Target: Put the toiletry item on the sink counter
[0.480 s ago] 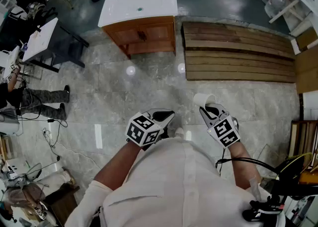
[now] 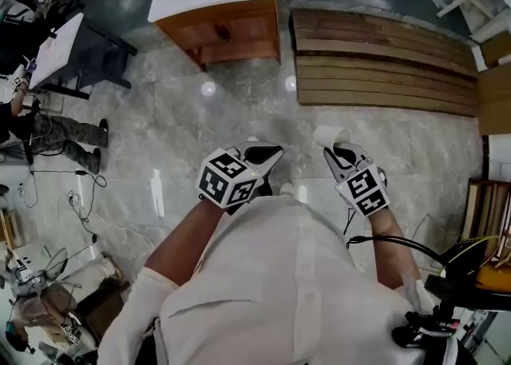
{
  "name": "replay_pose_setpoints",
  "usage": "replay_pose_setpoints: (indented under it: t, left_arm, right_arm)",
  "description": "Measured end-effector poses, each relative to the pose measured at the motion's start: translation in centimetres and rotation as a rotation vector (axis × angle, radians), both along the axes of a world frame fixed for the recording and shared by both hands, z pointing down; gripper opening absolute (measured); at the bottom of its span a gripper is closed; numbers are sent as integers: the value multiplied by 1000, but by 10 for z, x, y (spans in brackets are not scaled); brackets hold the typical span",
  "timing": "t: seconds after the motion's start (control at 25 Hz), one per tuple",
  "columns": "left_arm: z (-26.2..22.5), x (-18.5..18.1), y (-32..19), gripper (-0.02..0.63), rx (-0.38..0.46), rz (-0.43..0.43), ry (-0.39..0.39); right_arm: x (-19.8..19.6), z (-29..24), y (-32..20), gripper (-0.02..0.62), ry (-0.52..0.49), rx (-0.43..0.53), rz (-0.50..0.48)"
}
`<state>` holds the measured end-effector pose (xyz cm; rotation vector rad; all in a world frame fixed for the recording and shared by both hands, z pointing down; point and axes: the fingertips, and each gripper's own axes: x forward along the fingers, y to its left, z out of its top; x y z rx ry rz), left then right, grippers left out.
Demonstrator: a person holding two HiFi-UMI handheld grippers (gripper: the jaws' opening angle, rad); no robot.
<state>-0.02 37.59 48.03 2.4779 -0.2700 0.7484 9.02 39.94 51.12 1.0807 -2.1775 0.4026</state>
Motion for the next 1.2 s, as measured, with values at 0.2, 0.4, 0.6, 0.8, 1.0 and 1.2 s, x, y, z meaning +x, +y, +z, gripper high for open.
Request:
replay_pose_setpoints:
  t: [0.2, 0.4, 0.6, 0.8, 1.0, 1.2]
  left_arm:
    - [10, -2, -59, 5, 2, -7, 12]
    - [4, -8, -138, 5, 1, 8, 34]
    - [-3, -29, -233, 5, 10, 13, 35]
    - [-3, -43, -300, 5, 17, 16, 14]
    - [-4, -50, -354, 5, 19, -55, 31]
    - [4, -52, -418, 5, 3, -136, 20]
  right_arm:
    - [-2, 7, -60, 9, 9, -5, 4]
    - [-10, 6, -138, 9, 14, -43, -3]
    - [-23, -1, -237, 9, 32, -68, -48]
    - [-29, -6, -320, 9, 48, -45, -45]
    - [-23, -5, -384, 9, 46, -34, -64]
    - [-9, 0, -465, 9, 67, -27, -142]
